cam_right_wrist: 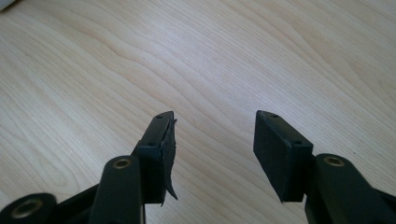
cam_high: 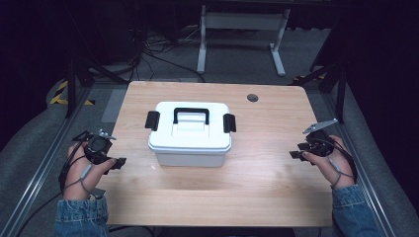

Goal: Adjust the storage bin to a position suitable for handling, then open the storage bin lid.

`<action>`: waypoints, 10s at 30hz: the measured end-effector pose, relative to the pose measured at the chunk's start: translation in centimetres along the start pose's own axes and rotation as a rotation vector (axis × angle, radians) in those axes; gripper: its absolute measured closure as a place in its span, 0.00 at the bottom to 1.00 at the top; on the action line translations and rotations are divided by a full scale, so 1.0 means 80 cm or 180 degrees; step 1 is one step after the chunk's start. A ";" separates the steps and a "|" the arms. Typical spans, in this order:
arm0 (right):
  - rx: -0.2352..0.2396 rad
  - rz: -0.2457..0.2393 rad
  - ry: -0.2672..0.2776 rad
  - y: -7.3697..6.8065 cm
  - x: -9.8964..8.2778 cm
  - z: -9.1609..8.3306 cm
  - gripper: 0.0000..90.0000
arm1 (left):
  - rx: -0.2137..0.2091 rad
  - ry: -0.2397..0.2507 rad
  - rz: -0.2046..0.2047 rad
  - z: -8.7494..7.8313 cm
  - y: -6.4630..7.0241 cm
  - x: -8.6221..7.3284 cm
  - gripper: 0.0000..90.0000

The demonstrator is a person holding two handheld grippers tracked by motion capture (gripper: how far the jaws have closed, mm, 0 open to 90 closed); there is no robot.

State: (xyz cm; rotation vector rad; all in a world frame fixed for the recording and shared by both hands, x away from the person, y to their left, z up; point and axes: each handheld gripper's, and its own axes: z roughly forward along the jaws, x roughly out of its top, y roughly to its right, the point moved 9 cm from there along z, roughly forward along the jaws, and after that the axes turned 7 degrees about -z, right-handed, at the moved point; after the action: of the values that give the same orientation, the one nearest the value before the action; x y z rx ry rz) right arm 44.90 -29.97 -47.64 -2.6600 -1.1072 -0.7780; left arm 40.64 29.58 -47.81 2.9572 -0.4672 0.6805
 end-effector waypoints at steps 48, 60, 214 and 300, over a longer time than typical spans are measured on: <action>0.0401 -0.0152 0.0495 -0.050 0.161 -0.072 0.58 | -0.0096 0.0006 0.0044 0.008 0.006 0.013 0.31; 0.0604 -0.0493 0.0688 -0.078 0.225 -0.073 0.45 | -0.0120 0.0021 0.0106 0.007 0.015 0.016 0.31; 0.1129 -0.1884 0.0150 -0.166 0.369 -0.052 0.93 | -0.0212 -0.0124 0.0157 0.031 0.020 0.014 0.30; 0.0611 -0.0589 -0.0079 0.086 0.121 0.059 0.93 | -0.0220 -0.0218 0.0073 0.042 0.015 0.004 0.30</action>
State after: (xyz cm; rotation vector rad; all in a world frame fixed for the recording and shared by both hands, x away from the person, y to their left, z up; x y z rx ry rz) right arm 57.30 -27.35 -46.29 -2.4410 -1.3747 -0.6331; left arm 41.93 27.92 -50.73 2.9220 -0.5195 0.5550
